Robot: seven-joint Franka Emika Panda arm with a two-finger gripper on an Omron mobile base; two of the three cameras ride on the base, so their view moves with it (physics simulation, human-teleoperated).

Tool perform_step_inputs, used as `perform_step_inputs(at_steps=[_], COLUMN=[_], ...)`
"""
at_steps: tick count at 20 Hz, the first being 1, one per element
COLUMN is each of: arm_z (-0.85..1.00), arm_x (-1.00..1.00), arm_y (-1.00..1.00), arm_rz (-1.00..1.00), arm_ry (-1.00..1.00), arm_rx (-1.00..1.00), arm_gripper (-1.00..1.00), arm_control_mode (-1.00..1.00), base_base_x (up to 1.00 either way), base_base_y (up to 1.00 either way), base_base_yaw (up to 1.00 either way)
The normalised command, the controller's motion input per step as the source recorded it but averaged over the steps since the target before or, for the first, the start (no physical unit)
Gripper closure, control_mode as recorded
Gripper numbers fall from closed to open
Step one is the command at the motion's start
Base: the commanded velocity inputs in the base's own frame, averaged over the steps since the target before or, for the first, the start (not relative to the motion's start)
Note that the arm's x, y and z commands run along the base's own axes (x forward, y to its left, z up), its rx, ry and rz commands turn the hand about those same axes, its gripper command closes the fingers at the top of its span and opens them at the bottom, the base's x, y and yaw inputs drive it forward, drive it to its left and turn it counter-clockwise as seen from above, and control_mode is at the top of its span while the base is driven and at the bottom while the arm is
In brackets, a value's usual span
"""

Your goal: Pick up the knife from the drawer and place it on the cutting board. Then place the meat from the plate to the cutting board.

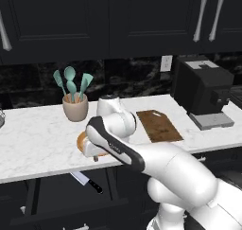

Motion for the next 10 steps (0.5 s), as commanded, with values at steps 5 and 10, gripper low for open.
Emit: perform_step_inputs(at_steps=[5, 10], arm_z=[-0.40, -0.40], arm_x=[-0.13, -0.05], arm_y=[0.29, 0.31], arm_rz=[0.00, 0.01], arm_ry=[0.01, 0.02], arm_rx=[0.00, 0.00], arm_gripper=[-1.00, -1.00], arm_control_mode=[-1.00, -1.00], base_base_x=[0.00, 0.00], base_base_y=[0.00, 0.00], base_base_yaw=[0.00, 0.00])
